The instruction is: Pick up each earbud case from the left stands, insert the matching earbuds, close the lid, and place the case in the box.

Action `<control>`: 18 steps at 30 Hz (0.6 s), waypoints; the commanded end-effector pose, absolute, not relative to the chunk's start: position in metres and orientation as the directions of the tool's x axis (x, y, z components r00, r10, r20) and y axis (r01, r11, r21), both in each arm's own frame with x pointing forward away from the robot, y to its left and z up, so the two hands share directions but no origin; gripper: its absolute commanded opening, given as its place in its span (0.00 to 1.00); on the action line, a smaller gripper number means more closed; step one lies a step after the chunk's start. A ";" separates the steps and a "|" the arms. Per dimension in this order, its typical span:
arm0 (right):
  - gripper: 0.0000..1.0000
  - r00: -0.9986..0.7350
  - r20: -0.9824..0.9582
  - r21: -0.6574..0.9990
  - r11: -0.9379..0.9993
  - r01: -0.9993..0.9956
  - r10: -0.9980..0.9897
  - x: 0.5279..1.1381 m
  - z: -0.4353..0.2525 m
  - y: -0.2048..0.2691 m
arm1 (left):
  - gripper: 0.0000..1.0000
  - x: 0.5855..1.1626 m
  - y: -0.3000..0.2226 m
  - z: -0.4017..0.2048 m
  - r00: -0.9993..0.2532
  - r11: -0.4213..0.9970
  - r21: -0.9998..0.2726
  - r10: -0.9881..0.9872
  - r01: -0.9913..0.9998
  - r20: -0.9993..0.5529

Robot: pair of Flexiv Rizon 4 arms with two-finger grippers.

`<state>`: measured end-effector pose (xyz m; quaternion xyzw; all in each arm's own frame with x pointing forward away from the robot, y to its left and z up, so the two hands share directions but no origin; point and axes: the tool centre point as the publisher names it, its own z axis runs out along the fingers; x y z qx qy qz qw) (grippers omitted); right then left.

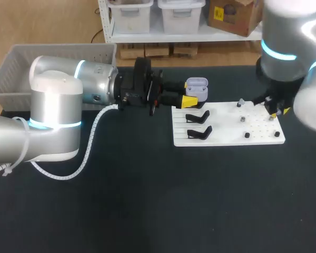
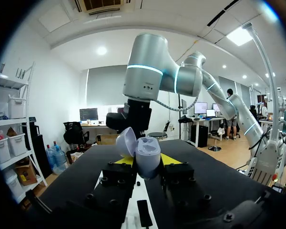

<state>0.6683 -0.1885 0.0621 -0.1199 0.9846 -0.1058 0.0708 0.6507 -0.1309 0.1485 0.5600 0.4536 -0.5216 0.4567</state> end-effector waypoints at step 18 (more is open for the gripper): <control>0.00 -0.979 -0.051 -0.141 0.972 -0.187 -0.196 0.653 0.114 -0.168 | 0.00 0.650 -0.131 0.148 0.046 -0.168 0.040 0.030 0.985 -0.998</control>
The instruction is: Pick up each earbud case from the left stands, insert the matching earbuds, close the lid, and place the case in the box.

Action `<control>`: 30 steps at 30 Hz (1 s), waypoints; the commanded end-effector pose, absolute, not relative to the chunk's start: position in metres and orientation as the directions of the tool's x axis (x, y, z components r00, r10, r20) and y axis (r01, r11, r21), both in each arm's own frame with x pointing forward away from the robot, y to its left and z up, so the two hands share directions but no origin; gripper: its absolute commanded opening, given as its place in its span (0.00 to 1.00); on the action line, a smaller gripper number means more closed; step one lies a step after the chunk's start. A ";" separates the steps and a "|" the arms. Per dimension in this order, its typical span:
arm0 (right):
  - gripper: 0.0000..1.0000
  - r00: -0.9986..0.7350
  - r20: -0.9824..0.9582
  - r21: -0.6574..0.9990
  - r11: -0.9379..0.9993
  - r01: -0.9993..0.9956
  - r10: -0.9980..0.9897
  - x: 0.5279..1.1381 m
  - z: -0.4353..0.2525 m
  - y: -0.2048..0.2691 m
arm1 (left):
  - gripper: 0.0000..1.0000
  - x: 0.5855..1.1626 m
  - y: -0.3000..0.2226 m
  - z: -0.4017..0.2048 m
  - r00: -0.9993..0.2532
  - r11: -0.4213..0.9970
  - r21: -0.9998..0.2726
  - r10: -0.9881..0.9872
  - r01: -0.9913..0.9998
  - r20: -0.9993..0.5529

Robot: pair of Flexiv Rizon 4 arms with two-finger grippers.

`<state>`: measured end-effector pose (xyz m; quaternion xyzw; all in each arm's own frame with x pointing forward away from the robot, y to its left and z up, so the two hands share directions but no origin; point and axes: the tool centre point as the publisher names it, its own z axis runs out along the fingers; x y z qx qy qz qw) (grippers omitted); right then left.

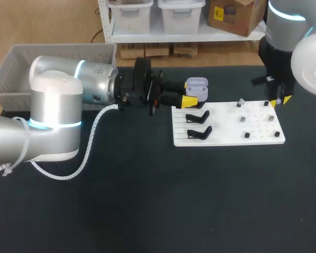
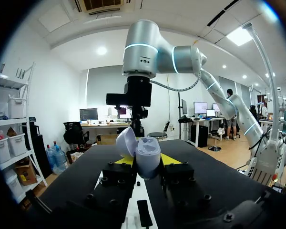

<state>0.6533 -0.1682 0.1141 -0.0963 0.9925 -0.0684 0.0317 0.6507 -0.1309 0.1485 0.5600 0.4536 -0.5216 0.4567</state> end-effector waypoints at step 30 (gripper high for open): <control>0.00 -0.980 -0.051 -0.097 0.976 0.196 0.191 0.597 0.188 -0.076 | 0.00 0.632 -0.145 0.128 0.160 -0.229 0.152 0.020 0.961 -0.987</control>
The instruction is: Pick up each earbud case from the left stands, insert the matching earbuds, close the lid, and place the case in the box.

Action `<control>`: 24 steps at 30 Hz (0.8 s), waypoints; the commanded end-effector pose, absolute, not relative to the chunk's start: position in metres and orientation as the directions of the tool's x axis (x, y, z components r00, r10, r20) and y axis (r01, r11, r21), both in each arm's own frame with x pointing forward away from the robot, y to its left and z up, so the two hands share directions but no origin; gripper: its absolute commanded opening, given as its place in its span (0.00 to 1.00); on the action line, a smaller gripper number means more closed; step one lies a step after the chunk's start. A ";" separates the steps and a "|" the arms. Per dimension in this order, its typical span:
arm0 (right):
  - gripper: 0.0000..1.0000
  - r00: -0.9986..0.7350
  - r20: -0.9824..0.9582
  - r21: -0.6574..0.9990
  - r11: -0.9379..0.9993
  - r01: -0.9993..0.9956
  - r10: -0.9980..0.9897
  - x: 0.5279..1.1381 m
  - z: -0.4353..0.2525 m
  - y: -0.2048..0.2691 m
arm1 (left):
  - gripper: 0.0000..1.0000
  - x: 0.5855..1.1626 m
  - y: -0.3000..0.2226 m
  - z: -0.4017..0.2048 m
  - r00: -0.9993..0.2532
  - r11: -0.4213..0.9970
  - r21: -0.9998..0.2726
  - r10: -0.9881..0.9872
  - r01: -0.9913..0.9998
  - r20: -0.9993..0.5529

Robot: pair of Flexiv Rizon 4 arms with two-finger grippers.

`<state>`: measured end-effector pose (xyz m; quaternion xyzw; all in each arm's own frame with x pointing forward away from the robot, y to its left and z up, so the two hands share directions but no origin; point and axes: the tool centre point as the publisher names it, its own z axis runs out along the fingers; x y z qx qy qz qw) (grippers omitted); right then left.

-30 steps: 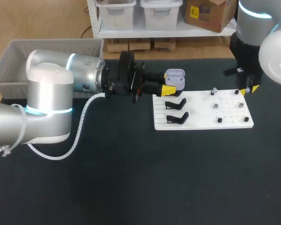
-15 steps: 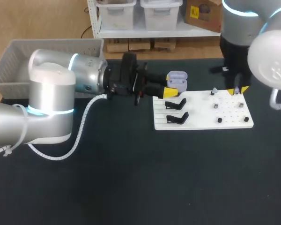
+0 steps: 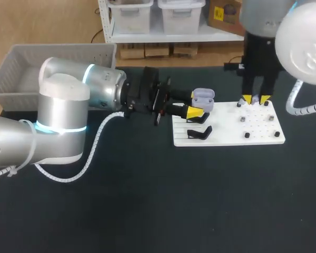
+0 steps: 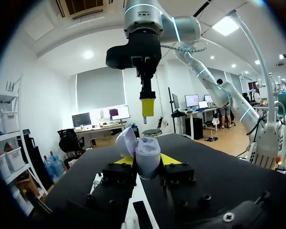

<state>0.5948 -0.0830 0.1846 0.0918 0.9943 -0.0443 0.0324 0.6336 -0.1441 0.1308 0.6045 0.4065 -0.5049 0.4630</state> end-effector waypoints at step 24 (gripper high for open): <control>0.00 -0.961 -0.047 -0.093 0.957 0.276 0.273 0.597 0.182 -0.066 | 0.00 0.627 -0.150 0.123 0.120 -0.178 0.111 0.039 0.978 -0.992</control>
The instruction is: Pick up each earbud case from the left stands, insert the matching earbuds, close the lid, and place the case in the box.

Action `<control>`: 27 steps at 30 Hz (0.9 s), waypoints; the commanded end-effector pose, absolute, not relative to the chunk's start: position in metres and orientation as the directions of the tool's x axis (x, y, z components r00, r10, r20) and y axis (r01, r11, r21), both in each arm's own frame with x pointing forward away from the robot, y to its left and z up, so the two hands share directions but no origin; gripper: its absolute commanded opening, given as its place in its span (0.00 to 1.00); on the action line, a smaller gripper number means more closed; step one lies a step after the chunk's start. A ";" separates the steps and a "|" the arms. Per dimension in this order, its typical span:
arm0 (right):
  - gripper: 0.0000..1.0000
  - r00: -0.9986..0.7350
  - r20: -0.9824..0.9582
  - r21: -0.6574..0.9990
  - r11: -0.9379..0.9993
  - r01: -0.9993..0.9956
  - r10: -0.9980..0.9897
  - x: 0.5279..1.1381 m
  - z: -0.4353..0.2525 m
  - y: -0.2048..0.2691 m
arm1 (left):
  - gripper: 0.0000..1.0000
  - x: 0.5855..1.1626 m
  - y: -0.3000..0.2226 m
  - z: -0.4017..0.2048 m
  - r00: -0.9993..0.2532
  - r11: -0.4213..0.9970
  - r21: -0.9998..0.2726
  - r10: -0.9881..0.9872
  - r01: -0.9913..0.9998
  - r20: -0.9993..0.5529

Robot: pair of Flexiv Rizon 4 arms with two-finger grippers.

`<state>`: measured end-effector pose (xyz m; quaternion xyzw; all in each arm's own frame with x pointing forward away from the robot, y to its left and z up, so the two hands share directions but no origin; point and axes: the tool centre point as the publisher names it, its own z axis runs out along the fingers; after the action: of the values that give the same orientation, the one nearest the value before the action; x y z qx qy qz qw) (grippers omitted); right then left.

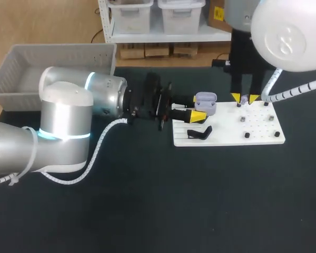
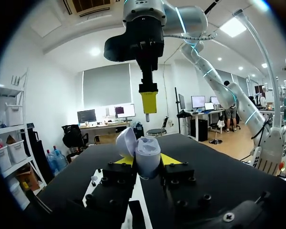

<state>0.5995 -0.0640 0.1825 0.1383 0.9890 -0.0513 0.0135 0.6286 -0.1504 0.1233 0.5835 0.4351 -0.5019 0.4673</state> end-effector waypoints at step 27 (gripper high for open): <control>0.00 -0.862 -0.089 -0.174 0.845 0.507 0.499 0.609 0.198 -0.009 | 0.00 0.627 -0.150 0.123 0.120 -0.178 0.111 0.039 0.978 -0.992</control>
<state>0.6007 -0.0151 0.1969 0.2586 0.9627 -0.0721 0.0341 0.6279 -0.1499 0.1239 0.5832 0.4356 -0.5014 0.4676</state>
